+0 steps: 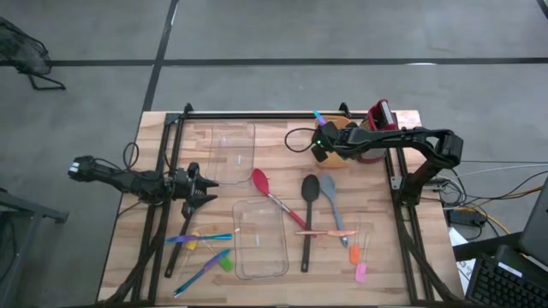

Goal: Pick & Place Kitchen Items
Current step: Put the top right blue knife into the yellow bin, then put the gold knife into the yellow bin

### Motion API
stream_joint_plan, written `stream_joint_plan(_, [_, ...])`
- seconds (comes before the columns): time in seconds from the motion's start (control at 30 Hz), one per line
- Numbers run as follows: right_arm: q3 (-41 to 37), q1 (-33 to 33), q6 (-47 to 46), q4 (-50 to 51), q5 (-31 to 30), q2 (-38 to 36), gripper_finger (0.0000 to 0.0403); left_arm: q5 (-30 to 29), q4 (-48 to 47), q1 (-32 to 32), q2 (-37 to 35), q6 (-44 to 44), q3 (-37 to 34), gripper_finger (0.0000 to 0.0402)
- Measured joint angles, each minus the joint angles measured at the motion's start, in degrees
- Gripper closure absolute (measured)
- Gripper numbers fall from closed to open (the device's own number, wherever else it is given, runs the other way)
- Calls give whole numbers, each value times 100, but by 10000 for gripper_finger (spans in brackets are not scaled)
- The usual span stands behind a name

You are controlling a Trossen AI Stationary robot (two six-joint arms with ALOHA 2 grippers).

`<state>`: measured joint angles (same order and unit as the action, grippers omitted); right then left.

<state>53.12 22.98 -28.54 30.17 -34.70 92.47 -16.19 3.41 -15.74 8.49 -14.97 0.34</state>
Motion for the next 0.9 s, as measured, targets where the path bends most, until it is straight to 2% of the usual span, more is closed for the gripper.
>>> stream_joint_plan(0.47, [0, -5, -80, 3, 32, -71, 291, -1, 0, 0, 0, 0, 0, 193])
stream_joint_plan(0.6, [9, -63, 147, 5, 233, -150, 279, 0, -1, -1, 0, 0, 0, 193])
stream_joint_plan(0.9, [98, -887, 802, -7, 382, -512, 251, -1, 1, 1, 0, -1, 0, 193])
